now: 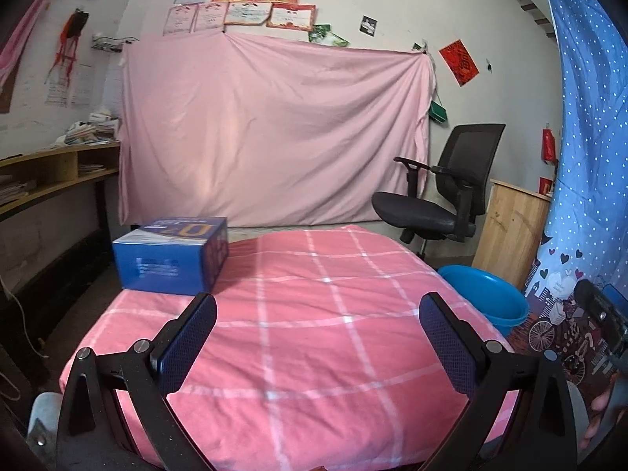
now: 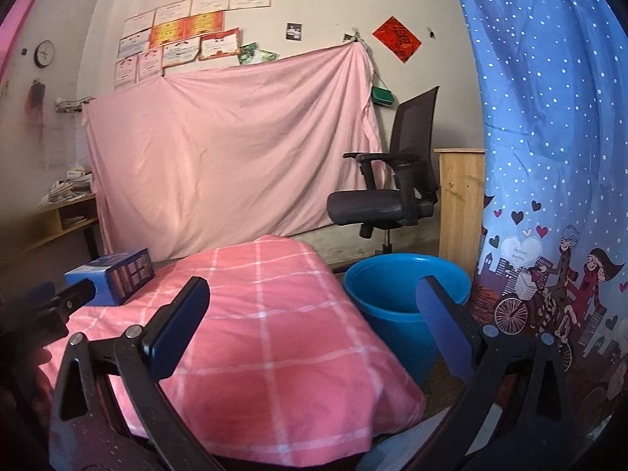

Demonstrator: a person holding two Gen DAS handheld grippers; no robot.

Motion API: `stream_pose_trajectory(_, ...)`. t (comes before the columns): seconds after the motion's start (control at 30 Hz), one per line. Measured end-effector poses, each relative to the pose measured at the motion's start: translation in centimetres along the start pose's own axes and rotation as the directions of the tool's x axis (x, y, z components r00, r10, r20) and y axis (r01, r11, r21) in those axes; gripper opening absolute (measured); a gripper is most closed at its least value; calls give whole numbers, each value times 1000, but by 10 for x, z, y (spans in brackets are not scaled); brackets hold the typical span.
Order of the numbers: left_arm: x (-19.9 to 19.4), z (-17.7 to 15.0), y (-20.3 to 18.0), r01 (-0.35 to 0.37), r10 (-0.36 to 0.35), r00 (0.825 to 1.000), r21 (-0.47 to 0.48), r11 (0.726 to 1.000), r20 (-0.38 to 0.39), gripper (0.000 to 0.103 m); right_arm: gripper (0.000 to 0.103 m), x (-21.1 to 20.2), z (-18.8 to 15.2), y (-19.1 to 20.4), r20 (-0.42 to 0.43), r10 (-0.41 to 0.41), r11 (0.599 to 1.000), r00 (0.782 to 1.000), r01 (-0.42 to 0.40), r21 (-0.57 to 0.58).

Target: Collect trash

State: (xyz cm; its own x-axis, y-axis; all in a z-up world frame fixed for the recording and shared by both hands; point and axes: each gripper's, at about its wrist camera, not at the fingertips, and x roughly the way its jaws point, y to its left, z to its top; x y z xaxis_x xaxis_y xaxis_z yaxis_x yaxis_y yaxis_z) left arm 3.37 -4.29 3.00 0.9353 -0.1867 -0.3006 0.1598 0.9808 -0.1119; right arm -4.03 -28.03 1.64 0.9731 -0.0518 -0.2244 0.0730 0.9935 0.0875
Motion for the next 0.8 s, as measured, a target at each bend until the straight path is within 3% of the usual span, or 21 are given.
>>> stream_pose_trajectory(0.37, -27, -24, 9, -27, 27, 1000, 21, 999, -1, 101, 103, -21, -18, 22, 42, -16, 999, 999, 18, -48)
stream_pose_trajectory(0.8, -35, -40, 20, -61, 61, 998, -10, 998, -2, 101, 103, -19, -34, 28, -1, 5, 998, 1000, -5, -70)
